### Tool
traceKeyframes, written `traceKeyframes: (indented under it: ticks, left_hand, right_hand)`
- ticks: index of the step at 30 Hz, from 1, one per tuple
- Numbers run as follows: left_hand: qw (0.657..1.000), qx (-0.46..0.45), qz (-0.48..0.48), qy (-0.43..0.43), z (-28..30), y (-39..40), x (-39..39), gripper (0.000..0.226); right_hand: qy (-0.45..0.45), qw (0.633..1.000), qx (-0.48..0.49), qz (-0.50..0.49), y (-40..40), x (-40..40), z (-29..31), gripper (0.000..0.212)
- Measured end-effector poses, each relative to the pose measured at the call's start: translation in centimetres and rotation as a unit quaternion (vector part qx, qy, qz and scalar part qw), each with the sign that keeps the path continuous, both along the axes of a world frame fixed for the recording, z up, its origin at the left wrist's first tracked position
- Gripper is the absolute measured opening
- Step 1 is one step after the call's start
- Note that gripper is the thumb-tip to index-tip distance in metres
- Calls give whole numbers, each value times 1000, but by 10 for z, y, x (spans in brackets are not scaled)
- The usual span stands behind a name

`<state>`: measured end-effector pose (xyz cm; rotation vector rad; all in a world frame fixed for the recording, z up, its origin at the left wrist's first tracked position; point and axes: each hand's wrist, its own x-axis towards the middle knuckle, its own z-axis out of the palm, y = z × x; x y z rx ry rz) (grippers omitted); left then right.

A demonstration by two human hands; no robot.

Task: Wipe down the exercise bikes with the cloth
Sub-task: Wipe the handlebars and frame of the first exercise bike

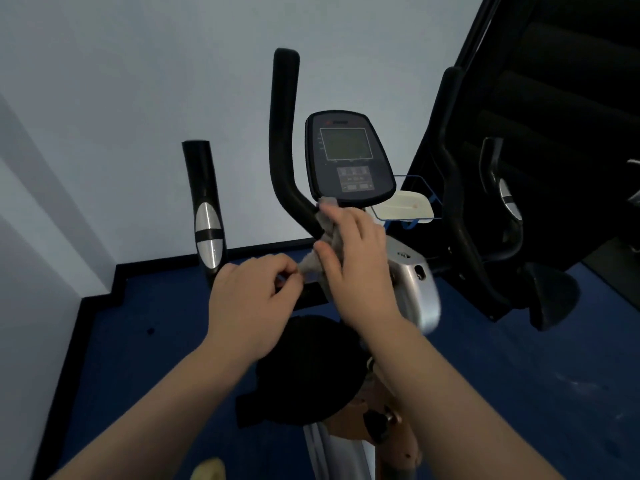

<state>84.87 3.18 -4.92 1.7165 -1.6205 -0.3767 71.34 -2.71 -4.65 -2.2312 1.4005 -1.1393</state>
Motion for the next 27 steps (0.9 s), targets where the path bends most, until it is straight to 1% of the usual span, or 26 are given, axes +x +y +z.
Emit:
traceKeyframes:
  ticks: [3,5,7,10,12,14,17,18,20,21,24,27]
  left_hand:
    - [1000,5,3,6,1,0,0,14]
    - [1000,4,6,13,1,0,0,15]
    - [1000,-1,9,20,0,0,0,15]
    - [1000,-4,10,23,-1,1,0,15]
    - [1000,-6,6,18,-1,-1,0,15]
    - [1000,-11,1,21,-1,-1,0,14]
    - [998,-24,-4,62,-1,1,1,10]
    - [996,-30,-8,79,1,0,4,9]
    - [993,-63,-8,98,8,-8,14,9]
    - [992,-92,-2,88,14,-15,22,11]
    - [982,-182,33,40,42,-45,53,14]
    - [970,-230,77,-13,61,-76,81,20]
  right_hand:
    - [-8,1000,-6,-19,19,-18,-15,18]
    - [-39,999,-10,-6,47,-36,-30,12]
    - [-68,998,2,12,59,-44,-38,10]
    - [-50,999,6,-2,30,-31,-23,8]
    - [-65,998,13,-20,16,-19,-14,8]
    - [-88,995,13,-34,28,-20,-22,14]
    - [-144,989,31,-4,63,-36,-40,20]
    - [-136,990,25,1,60,-38,-40,18]
    - [-78,997,-10,10,28,-29,-26,16]
    - [-58,998,-28,14,6,-18,-15,15]
    - [-17,998,-33,45,-46,22,20,7]
    - [-8,998,-35,53,-44,20,12,9]
